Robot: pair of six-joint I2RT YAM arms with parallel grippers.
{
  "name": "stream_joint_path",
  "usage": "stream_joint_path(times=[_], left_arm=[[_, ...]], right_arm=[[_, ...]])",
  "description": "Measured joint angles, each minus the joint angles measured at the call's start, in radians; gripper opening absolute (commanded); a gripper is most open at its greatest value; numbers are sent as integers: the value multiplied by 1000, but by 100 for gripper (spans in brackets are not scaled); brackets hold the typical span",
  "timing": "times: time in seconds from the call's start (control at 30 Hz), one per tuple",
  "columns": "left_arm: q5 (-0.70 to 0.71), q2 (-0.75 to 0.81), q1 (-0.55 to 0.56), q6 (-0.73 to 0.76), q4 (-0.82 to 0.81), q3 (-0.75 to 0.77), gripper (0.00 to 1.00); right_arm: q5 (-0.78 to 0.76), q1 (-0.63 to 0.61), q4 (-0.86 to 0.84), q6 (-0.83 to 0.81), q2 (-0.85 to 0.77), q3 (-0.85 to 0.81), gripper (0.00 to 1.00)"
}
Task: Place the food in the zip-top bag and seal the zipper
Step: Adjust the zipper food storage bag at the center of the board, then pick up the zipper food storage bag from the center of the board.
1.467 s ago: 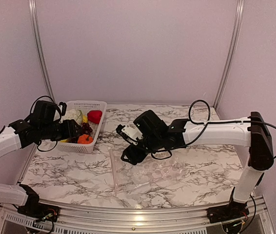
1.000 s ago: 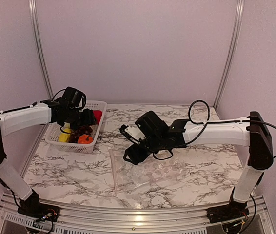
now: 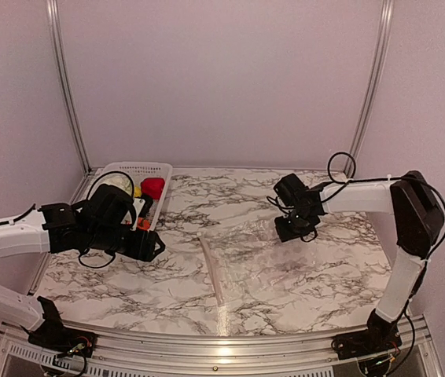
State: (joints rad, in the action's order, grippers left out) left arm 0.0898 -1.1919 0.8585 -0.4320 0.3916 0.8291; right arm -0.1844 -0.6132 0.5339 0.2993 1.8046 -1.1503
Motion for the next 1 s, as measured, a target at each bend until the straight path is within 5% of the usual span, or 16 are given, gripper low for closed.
stream_joint_path(times=[0.23, 0.63, 1.0], left_arm=[[73, 22, 1, -6, 7, 8, 73], [243, 48, -2, -127, 55, 26, 74], [297, 48, -2, -152, 58, 49, 74]], right_arm=[[-97, 162, 51, -63, 52, -220, 49], [-97, -368, 151, 23, 143, -417, 60], [-256, -426, 362, 97, 307, -484, 58]])
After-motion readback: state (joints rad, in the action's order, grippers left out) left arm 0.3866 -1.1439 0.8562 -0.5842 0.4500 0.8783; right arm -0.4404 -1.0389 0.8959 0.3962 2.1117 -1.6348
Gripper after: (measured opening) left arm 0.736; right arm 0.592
